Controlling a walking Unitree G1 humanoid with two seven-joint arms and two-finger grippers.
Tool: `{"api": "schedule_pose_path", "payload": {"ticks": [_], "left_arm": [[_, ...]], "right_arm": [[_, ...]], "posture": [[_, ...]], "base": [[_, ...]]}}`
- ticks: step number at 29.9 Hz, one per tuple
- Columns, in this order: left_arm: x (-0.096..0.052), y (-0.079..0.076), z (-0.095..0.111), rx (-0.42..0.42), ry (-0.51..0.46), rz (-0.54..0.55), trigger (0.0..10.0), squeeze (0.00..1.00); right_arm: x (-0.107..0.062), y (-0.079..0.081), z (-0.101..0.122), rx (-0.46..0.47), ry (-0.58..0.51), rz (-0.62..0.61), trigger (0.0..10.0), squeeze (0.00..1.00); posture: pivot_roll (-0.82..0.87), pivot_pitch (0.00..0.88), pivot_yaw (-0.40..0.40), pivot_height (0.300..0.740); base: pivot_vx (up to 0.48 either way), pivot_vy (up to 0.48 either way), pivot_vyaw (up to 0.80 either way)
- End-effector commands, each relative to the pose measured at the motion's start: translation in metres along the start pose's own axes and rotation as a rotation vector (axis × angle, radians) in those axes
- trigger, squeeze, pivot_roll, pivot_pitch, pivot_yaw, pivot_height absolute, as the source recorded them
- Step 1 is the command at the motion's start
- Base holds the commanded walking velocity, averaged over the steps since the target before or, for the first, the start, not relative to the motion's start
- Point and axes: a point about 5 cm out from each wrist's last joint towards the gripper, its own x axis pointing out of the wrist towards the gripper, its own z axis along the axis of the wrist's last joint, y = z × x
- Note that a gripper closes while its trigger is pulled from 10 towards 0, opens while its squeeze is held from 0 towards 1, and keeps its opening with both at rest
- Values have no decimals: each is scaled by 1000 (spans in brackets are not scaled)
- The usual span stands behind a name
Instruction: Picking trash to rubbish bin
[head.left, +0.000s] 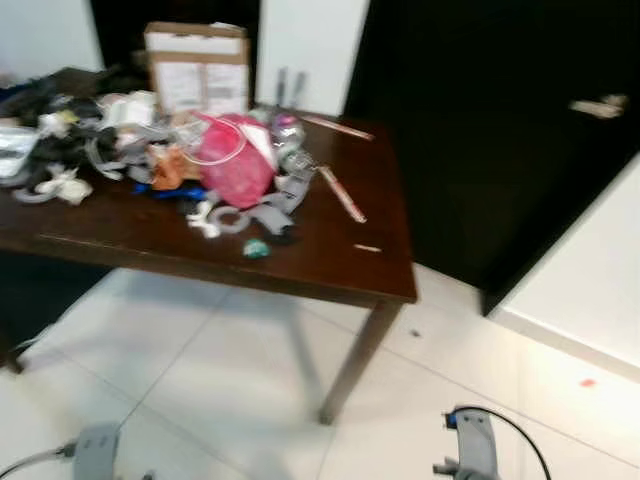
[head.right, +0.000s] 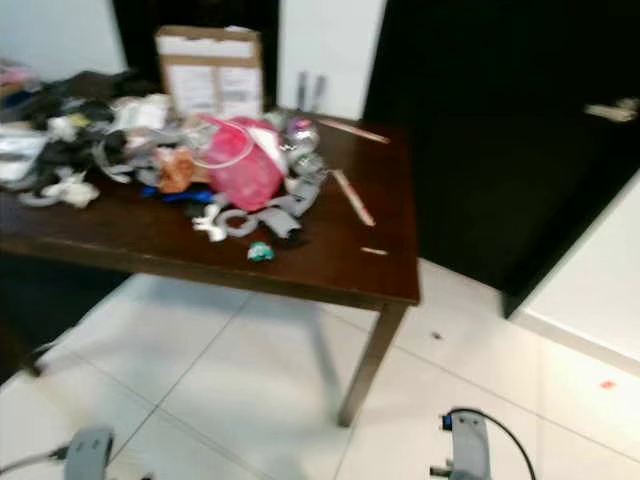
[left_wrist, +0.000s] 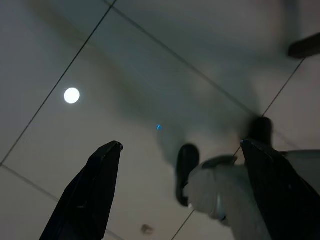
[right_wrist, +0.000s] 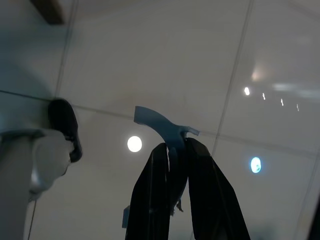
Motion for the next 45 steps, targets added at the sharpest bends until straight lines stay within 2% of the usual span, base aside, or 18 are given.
{"api": "schedule_pose_path", "payload": {"ticks": [1,7,15,21,26,27,31,35,41,45], "left_arm": [[-4,1,-20,-16,58,66,10000,0],[-9,0,-42,-62,125,117,10000,0],[-9,-5,-45,-56,128,117,10000,0],[-5,-16,-42,-28,123,83,10000,0],[-2,-23,-40,-4,132,53,10000,0],[0,-31,-37,29,135,18,10000,0],[4,-35,-28,73,119,-9,10000,0],[6,-36,-22,116,116,-31,10000,0],[3,-39,-33,163,157,-65,10000,0],[3,-41,-35,162,166,-71,10000,0]], "right_arm": [[0,-3,-6,5,29,-8,10000,0],[-1,-2,-12,3,49,-13,10000,0],[-1,-3,-18,-34,66,-4,10000,0],[-1,-18,-17,-25,63,-38,10000,0],[-1,-33,-12,65,53,-95,10000,0],[-2,-45,-7,111,36,-126,10000,0],[-2,-57,-1,133,17,-155,10000,0],[-3,-65,4,164,-3,-176,10000,0],[-5,-73,-1,197,0,-201,10000,0],[-5,-74,-4,211,8,-209,10000,0]], "posture": [[161,58,-68,740],[150,62,-60,740],[149,90,-67,740],[146,75,-63,740],[130,64,-47,740],[115,75,-47,740],[111,72,-37,740],[95,77,-16,740],[80,79,-8,740],[75,74,-22,740]], "base": [[0,0,-781],[0,0,-779],[0,0,-778],[0,0,-779],[0,0,-780],[0,0,-781],[0,0,-781],[0,0,-778],[0,0,-777],[0,0,-780]]}}
